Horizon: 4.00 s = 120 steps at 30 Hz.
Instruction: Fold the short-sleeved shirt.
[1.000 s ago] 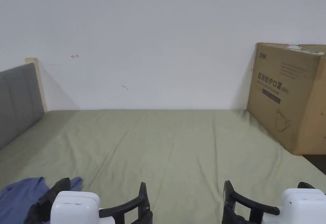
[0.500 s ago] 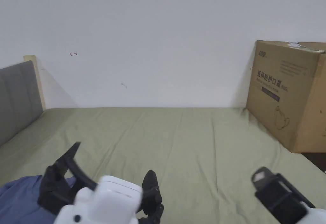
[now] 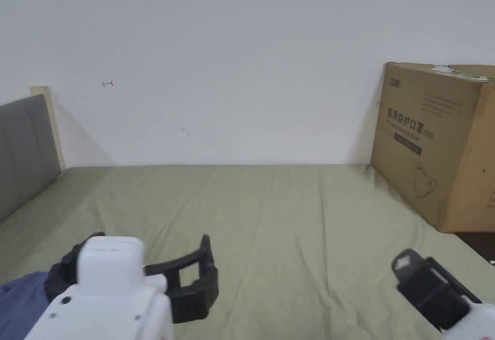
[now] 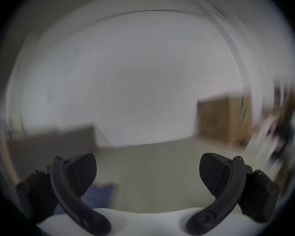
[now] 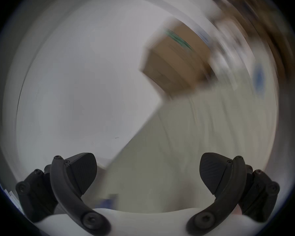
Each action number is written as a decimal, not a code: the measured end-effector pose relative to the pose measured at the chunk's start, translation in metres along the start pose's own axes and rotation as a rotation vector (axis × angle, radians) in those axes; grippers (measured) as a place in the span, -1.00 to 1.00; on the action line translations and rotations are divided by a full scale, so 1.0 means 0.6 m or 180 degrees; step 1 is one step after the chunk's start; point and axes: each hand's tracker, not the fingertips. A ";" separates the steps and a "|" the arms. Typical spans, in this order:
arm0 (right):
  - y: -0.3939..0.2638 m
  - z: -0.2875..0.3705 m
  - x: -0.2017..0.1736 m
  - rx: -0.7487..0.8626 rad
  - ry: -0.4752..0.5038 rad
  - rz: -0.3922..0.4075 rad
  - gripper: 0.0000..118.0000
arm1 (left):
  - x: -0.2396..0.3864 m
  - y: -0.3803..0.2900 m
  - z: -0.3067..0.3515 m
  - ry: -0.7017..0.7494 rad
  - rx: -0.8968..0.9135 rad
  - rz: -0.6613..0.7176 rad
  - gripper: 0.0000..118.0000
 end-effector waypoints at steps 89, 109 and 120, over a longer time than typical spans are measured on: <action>-0.133 -0.095 -0.241 -0.1167 0.1444 0.1316 -1.00 | -0.551 -0.100 -0.209 0.1292 -0.2911 -0.0158 0.91; -0.222 -0.161 -0.213 -0.1955 0.1223 0.1282 -1.00 | -0.624 -0.230 -0.278 0.1150 -0.3036 -0.0380 -0.87; -0.141 -0.116 -0.169 -0.1613 0.1207 0.1239 -1.00 | -0.532 -0.003 -0.199 0.1069 -0.1916 -0.0433 -0.98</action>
